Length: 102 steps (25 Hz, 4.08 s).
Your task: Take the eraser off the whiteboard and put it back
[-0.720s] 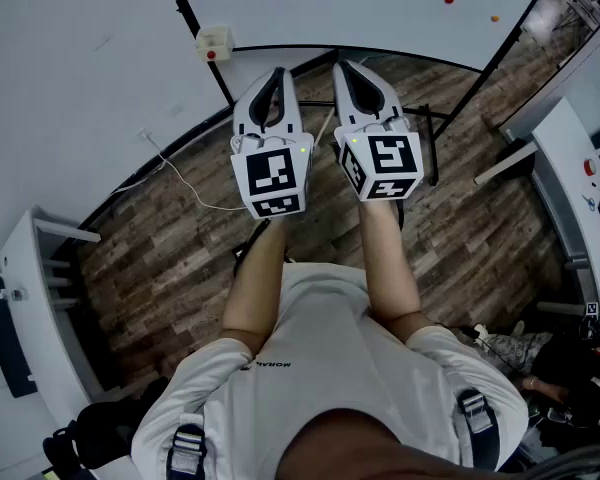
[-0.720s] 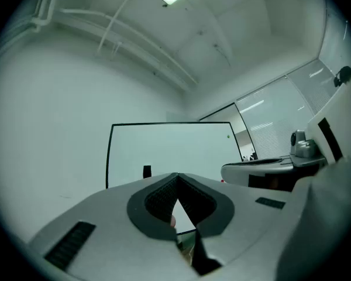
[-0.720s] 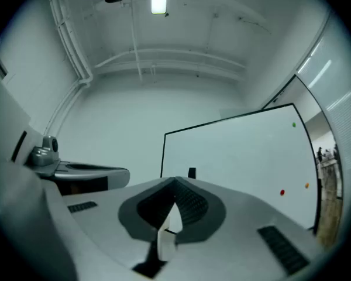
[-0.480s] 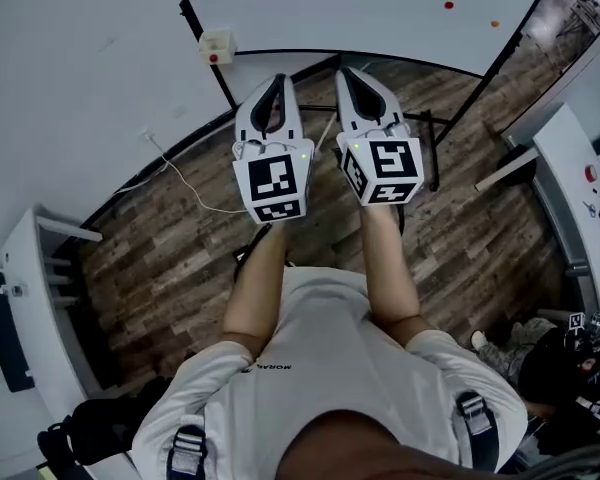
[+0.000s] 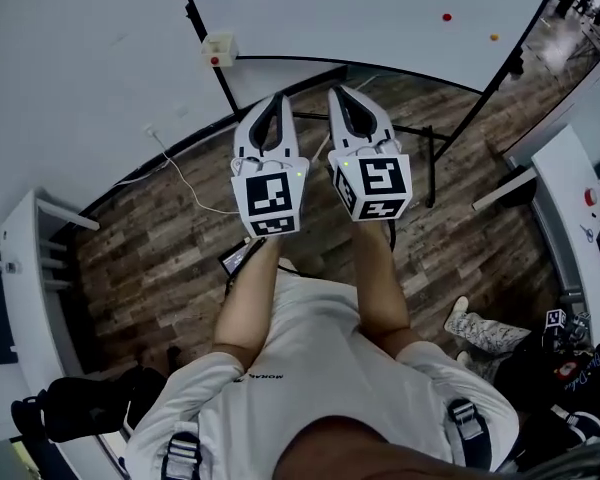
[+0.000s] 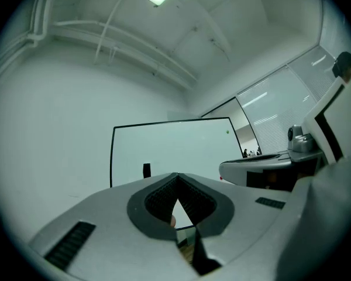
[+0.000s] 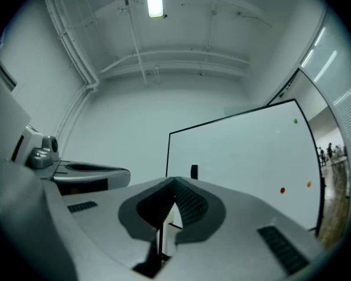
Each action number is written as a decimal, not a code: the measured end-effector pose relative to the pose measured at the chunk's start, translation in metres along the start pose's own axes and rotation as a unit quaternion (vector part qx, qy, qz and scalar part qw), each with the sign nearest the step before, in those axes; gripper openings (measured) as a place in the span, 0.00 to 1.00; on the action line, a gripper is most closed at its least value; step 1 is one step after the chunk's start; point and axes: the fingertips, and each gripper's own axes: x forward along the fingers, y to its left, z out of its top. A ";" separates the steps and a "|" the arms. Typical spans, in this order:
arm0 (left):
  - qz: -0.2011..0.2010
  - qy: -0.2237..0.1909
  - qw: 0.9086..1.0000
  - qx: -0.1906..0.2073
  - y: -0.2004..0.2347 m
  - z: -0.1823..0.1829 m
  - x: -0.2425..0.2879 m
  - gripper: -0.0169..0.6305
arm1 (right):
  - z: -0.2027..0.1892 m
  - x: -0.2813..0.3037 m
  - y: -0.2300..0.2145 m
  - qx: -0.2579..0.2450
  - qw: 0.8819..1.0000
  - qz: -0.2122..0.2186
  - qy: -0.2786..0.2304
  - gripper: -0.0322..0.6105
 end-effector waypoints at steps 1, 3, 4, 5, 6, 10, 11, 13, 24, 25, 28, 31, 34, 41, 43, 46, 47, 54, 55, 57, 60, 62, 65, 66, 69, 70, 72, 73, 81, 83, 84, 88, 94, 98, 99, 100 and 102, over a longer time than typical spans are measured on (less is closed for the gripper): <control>0.000 0.001 1.000 0.000 -0.004 -0.001 0.000 0.03 | -0.001 -0.002 -0.002 0.001 1.000 0.003 0.001 0.07; 0.004 0.003 1.000 -0.001 -0.008 -0.003 0.000 0.03 | -0.004 -0.003 -0.006 0.002 1.000 0.008 0.003 0.07; 0.007 0.004 1.000 -0.003 -0.008 -0.003 -0.001 0.03 | -0.005 -0.004 -0.007 0.004 1.000 0.011 0.003 0.07; 0.009 0.004 1.000 -0.005 -0.009 -0.003 -0.001 0.03 | -0.005 -0.005 -0.008 0.006 1.000 0.013 0.002 0.07; 0.011 0.004 1.000 -0.005 -0.010 -0.003 0.001 0.03 | -0.005 -0.005 -0.011 0.008 1.000 0.013 0.001 0.07; 0.016 0.002 1.000 -0.002 -0.015 -0.004 0.012 0.03 | -0.008 0.000 -0.024 0.008 1.000 0.013 0.002 0.07; 0.018 0.002 1.000 -0.001 -0.015 -0.005 0.016 0.03 | -0.009 0.003 -0.027 0.008 1.000 0.013 0.003 0.07; 0.018 0.000 1.000 -0.001 -0.015 -0.008 0.024 0.03 | -0.012 0.011 -0.030 0.006 1.000 0.015 0.005 0.07; 0.016 0.002 1.000 -0.015 0.019 -0.038 0.100 0.03 | -0.036 0.092 -0.048 0.004 1.000 0.018 0.010 0.07; 0.015 0.000 1.000 -0.015 0.025 -0.041 0.110 0.03 | -0.037 0.103 -0.050 0.003 1.000 0.016 0.009 0.07; 0.010 -0.004 1.000 -0.019 0.044 -0.045 0.142 0.03 | -0.039 0.136 -0.054 -0.005 1.000 0.011 0.008 0.07; -0.003 -0.005 1.000 -0.024 0.059 -0.050 0.179 0.03 | -0.038 0.172 -0.063 -0.009 1.000 -0.001 0.005 0.07; -0.013 -0.006 1.000 -0.027 0.077 -0.054 0.217 0.03 | -0.041 0.210 -0.074 -0.009 1.000 -0.014 0.006 0.07; -0.039 -0.003 0.999 -0.035 0.124 -0.066 0.282 0.03 | -0.053 0.284 -0.088 -0.003 0.999 -0.051 0.015 0.07; -0.044 0.000 0.998 -0.034 0.137 -0.071 0.296 0.03 | -0.056 0.302 -0.087 -0.004 0.998 -0.058 0.015 0.07; -0.053 0.000 0.998 -0.033 0.150 -0.075 0.315 0.03 | -0.057 0.325 -0.087 -0.008 0.998 -0.068 0.016 0.07; -0.056 -0.001 0.998 -0.033 0.154 -0.076 0.321 0.03 | -0.057 0.332 -0.087 -0.010 0.997 -0.070 0.016 0.07; -0.071 0.000 0.997 -0.033 0.168 -0.087 0.351 0.03 | -0.067 0.361 -0.095 -0.014 0.995 -0.091 0.026 0.07; -0.072 0.001 0.997 -0.034 0.168 -0.088 0.355 0.03 | -0.068 0.365 -0.097 -0.016 0.995 -0.092 0.027 0.07; -0.072 0.004 0.997 -0.037 0.169 -0.091 0.361 0.03 | -0.068 0.370 -0.100 -0.020 0.995 -0.093 0.028 0.07; -0.064 0.006 0.997 -0.039 0.171 -0.093 0.369 0.03 | -0.068 0.374 -0.106 -0.021 0.995 -0.092 0.027 0.07; -0.062 0.005 0.997 -0.039 0.169 -0.093 0.375 0.03 | -0.068 0.375 -0.113 -0.020 0.995 -0.092 0.025 0.07; -0.059 0.004 0.997 -0.041 0.163 -0.094 0.383 0.03 | -0.067 0.375 -0.125 -0.021 0.995 -0.093 0.022 0.07; -0.058 0.005 0.997 -0.043 0.162 -0.094 0.386 0.03 | -0.066 0.375 -0.129 -0.022 0.995 -0.093 0.021 0.07; -0.053 0.007 0.998 -0.046 0.159 -0.092 0.393 0.03 | -0.067 0.375 -0.136 -0.023 0.995 -0.091 0.020 0.07; -0.051 0.007 0.998 -0.045 0.159 -0.091 0.396 0.03 | -0.067 0.375 -0.139 -0.023 0.995 -0.090 0.019 0.07; -0.048 0.006 0.998 -0.045 0.158 -0.090 0.400 0.03 | -0.067 0.376 -0.144 -0.022 0.996 -0.089 0.017 0.07; -0.047 0.005 0.998 -0.046 0.158 -0.091 0.403 0.03 | -0.067 0.377 -0.146 -0.022 0.996 -0.088 0.016 0.07; -0.050 0.021 0.997 -0.057 0.157 -0.099 0.424 0.03 | -0.069 0.392 -0.152 -0.023 0.997 -0.072 0.013 0.07; -0.048 0.022 0.997 -0.055 0.158 -0.100 0.430 0.06 | -0.068 0.395 -0.156 -0.024 0.997 -0.071 0.010 0.07; -0.048 0.023 0.997 -0.054 0.158 -0.100 0.433 0.10 | -0.068 0.396 -0.158 -0.024 0.997 -0.072 0.009 0.07; -0.040 0.025 0.997 -0.057 0.166 -0.101 0.443 0.19 | -0.069 0.400 -0.165 -0.025 0.997 -0.074 0.009 0.07; -0.023 0.027 0.998 -0.053 0.175 -0.100 0.460 0.38 | -0.073 0.405 -0.171 -0.023 0.997 -0.075 0.010 0.07; -0.007 0.031 0.999 -0.043 0.183 -0.100 0.472 0.44 | -0.071 0.407 -0.174 -0.023 0.997 -0.076 0.007 0.07; -0.006 0.034 0.999 -0.042 0.185 -0.101 0.476 0.46 | -0.071 0.407 -0.175 -0.023 0.997 -0.076 0.006 0.07; -0.004 0.036 0.998 -0.042 0.187 -0.102 0.479 0.47 | -0.070 0.407 -0.175 -0.023 0.997 -0.077 0.005 0.07; 0.001 0.038 0.998 -0.040 0.191 -0.102 0.485 0.48 | -0.069 0.407 -0.177 -0.024 0.997 -0.078 0.004 0.07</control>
